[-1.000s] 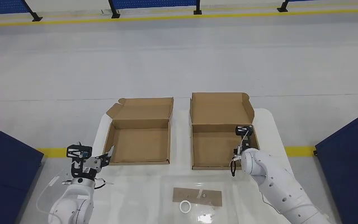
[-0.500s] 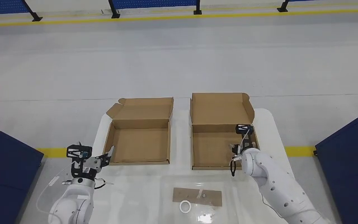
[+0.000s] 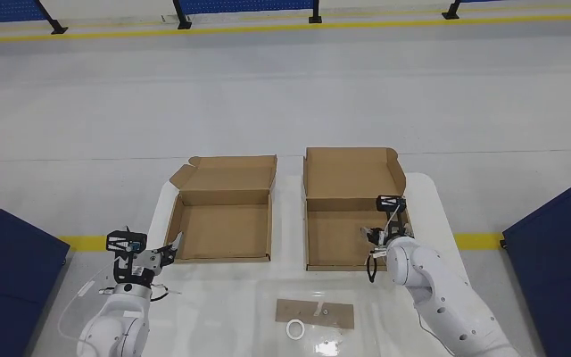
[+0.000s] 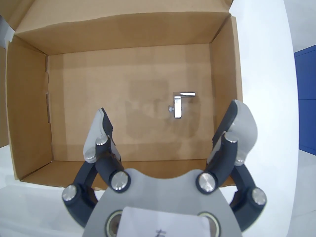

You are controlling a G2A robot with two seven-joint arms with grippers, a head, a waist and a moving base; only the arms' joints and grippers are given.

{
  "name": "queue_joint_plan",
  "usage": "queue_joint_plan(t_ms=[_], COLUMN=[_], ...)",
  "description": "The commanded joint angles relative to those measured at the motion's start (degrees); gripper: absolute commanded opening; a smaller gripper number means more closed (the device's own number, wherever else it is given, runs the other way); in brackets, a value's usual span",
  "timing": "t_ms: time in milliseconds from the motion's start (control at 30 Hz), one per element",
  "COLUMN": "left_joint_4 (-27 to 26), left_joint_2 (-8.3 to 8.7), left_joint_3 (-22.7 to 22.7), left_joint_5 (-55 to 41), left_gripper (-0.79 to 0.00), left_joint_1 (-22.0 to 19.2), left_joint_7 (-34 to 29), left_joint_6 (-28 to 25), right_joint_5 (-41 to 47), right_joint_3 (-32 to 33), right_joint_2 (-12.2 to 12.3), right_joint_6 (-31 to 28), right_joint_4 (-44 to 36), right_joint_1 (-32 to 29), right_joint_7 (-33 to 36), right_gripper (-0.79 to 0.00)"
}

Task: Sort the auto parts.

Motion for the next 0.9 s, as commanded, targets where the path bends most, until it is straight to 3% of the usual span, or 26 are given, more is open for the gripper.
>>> queue_joint_plan(t_ms=[0,233,567,867], left_joint_4=[0.0,0.0,0.0,0.0], left_joint_2=[0.00,0.00,0.00,0.00], left_joint_3=[0.0,0.0,0.0,0.0], left_joint_5=[0.0,0.0,0.0,0.0], left_gripper=[0.000,0.000,0.000,0.000], left_joint_1=[0.0,0.0,0.0,0.0], left_joint_7=[0.0,0.0,0.0,0.0], left_joint_6=[0.0,0.0,0.0,0.0], right_joint_5=[0.3,12.3,24.7,30.0], right_joint_3=[0.0,6.4,13.4,15.8], right_joint_2=[0.0,0.5,1.8,2.9], right_joint_6=[-0.5,-15.9,-35.0,-49.2], right_joint_4=[-0.4,-5.8,-12.4,-16.3], right_joint_1=[0.0,-3.3,-7.6,-9.8], right_joint_7=[-0.4,-2.0,4.1,11.3], right_gripper=[0.000,0.000,0.000,0.000])
